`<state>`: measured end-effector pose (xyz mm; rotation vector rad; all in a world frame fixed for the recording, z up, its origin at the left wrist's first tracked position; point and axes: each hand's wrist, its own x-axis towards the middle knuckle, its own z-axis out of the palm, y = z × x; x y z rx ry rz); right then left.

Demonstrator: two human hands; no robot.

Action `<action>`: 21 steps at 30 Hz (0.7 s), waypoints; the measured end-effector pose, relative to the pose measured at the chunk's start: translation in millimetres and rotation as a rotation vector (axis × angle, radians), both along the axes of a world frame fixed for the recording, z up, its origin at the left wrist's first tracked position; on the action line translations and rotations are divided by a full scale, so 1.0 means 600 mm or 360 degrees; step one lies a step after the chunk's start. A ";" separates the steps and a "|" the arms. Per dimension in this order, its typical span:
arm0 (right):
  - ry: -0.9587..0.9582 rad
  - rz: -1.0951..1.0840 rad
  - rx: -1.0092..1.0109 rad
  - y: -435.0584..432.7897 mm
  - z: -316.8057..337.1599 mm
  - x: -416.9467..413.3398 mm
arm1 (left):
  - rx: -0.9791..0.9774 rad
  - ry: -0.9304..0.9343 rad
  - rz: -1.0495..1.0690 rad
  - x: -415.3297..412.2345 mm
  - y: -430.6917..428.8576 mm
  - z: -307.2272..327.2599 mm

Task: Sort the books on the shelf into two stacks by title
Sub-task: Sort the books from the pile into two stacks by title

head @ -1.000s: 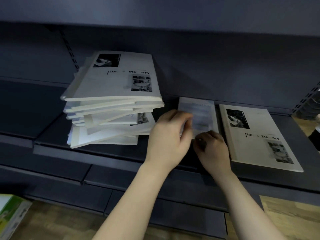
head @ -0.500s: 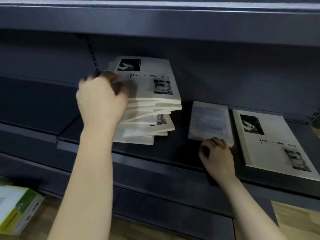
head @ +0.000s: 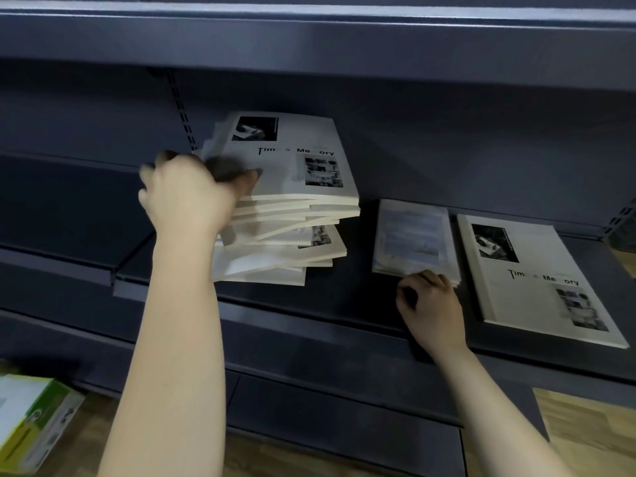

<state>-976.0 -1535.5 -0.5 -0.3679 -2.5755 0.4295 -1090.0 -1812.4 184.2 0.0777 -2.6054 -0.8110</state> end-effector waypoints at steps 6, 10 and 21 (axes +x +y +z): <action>-0.0006 -0.0003 -0.0009 0.000 0.000 0.001 | 0.0329 0.0062 -0.0159 -0.007 0.000 0.001; -0.0008 0.0001 -0.0003 0.002 -0.001 0.000 | 0.0394 0.0107 -0.0207 -0.007 0.004 0.004; 0.0024 0.0006 -0.0011 0.001 -0.001 -0.001 | 0.1376 0.0086 -0.0489 0.024 0.034 -0.020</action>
